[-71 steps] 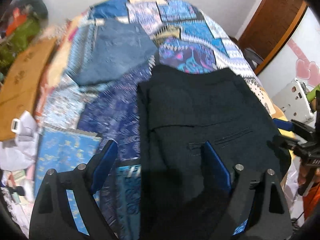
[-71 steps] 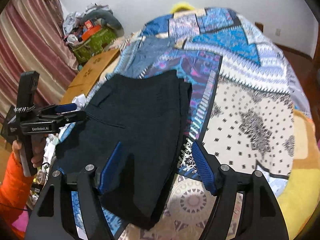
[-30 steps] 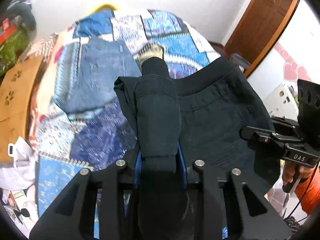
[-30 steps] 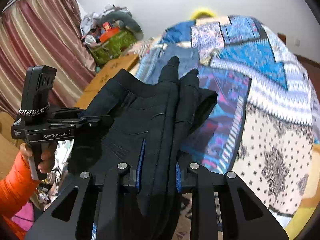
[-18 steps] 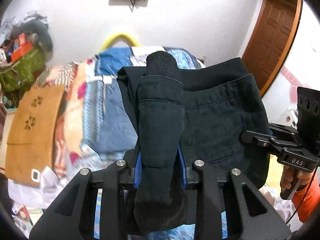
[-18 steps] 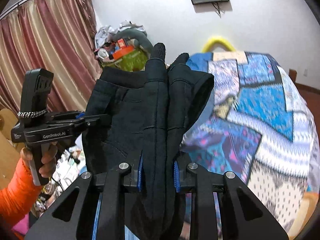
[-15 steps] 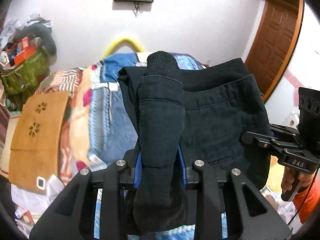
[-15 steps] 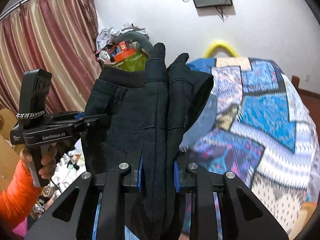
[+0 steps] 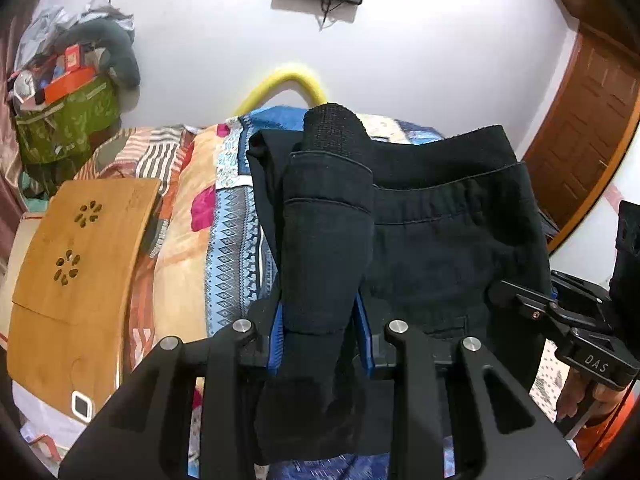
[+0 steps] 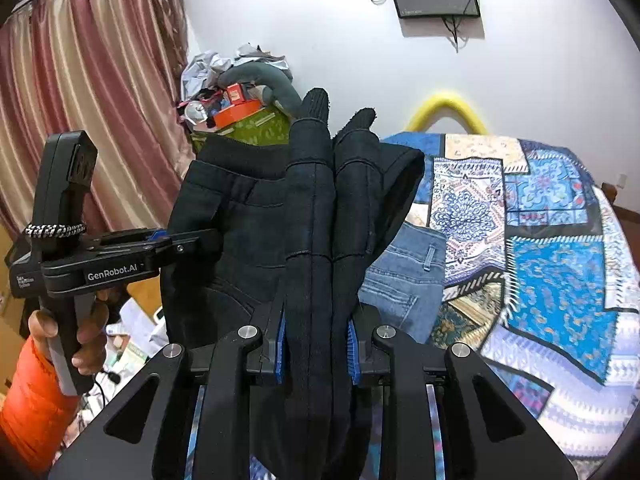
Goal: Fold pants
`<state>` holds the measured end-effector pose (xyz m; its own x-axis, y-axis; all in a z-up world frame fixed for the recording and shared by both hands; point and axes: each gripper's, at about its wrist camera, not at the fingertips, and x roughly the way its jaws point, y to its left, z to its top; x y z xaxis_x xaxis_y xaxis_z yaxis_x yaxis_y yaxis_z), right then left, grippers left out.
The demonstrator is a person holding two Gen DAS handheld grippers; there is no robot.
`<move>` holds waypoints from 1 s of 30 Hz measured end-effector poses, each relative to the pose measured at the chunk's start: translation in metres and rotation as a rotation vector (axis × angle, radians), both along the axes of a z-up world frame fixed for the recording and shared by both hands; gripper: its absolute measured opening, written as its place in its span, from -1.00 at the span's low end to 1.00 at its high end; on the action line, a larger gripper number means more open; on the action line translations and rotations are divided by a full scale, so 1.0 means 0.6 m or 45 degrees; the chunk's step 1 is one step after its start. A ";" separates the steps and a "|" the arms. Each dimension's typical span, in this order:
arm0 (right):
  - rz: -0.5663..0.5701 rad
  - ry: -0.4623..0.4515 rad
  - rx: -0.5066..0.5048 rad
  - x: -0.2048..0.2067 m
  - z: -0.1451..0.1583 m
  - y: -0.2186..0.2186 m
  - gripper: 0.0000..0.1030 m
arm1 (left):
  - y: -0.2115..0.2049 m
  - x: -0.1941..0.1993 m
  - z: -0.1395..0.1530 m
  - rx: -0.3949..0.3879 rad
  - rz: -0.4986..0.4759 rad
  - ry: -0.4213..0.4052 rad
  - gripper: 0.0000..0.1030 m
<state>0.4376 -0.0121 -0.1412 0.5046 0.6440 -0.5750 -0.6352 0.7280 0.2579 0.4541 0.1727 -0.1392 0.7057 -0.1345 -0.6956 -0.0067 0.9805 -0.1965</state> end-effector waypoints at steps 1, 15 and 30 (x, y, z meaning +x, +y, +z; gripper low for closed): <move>-0.003 0.015 -0.002 0.012 -0.009 0.005 -0.60 | 0.006 0.017 -0.016 -0.002 0.005 0.017 -0.42; -0.094 0.277 -0.153 0.143 -0.180 0.049 -0.60 | 0.009 0.159 -0.221 0.049 0.030 0.219 -0.42; -0.124 0.332 -0.363 0.129 -0.202 0.041 -0.46 | 0.036 0.150 -0.260 0.030 0.058 0.349 -0.07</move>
<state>0.5149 0.0125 -0.2625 0.3686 0.3965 -0.8408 -0.4998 0.8472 0.1805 0.5441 0.1940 -0.2954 0.4959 -0.0884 -0.8639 -0.1009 0.9822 -0.1584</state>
